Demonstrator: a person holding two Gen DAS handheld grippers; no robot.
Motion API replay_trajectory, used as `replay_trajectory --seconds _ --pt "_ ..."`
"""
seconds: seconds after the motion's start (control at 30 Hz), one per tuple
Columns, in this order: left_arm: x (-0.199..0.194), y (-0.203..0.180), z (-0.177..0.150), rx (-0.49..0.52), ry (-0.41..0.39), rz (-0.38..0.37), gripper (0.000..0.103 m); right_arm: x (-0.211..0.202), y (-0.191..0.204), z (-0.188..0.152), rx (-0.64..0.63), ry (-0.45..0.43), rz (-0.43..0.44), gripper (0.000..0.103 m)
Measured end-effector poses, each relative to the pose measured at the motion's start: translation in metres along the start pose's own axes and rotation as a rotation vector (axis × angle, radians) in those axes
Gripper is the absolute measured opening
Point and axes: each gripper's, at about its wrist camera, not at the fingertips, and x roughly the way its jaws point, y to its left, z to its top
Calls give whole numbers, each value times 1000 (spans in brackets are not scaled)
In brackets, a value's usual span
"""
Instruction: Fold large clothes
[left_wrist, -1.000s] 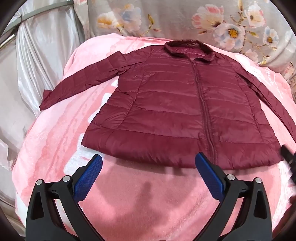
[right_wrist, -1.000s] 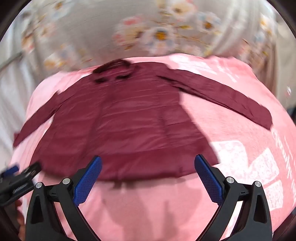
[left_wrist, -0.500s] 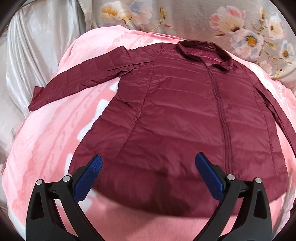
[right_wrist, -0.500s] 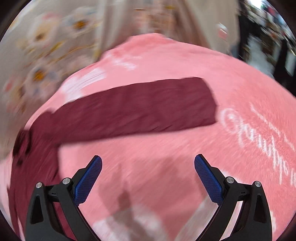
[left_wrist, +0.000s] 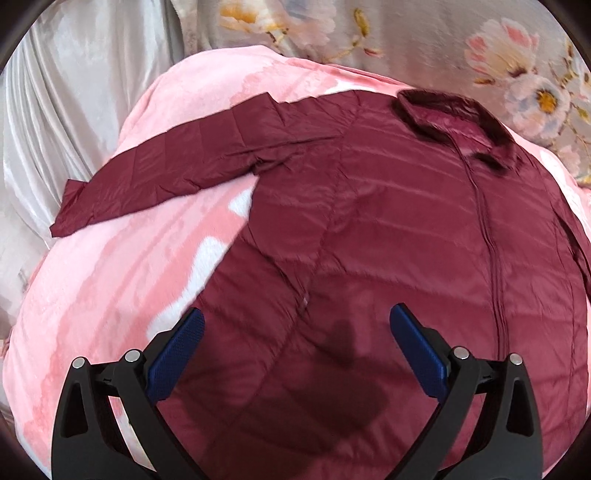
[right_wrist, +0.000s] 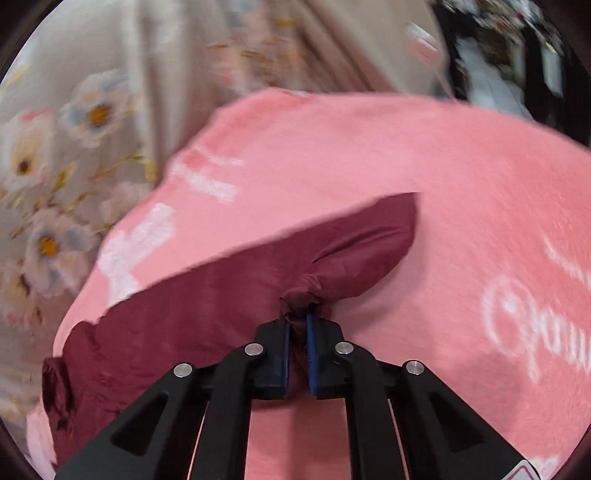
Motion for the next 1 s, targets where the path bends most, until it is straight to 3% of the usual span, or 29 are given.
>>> replay_trajectory --seconds 0.07,0.23,0.33,0.43,0.53,0.6,0.63,0.7,0.8,0.93,1.0 --pt "4 5 6 -19 -3 18 98 -11 53 0 -107 -32 82 7" --pt "16 22 7 -56 19 89 98 -55 218 -49 -430 18 447 7" --pt "24 35 0 -70 47 122 98 -77 305 -112 -638 101 638 7" --pt "32 47 -10 -78 76 139 98 -88 354 -181 -795 199 753 7" --pt "37 55 -14 -99 96 112 98 -84 390 -255 -939 357 845 13" --pt "38 59 -10 -122 97 65 98 -81 399 -291 -1008 441 877 21" --pt "37 59 -8 -129 94 41 98 -88 393 -305 -1031 438 886 24" --pt "36 58 2 -159 87 -44 98 -100 382 -306 -1046 359 895 50" --pt "40 50 18 -212 99 -190 98 -104 359 -271 -948 250 850 58" --pt "61 25 41 -304 146 -384 98 -61 317 -205 -727 276 688 59" --pt "74 6 49 -313 171 -434 98 -38 290 -180 -635 286 599 59"
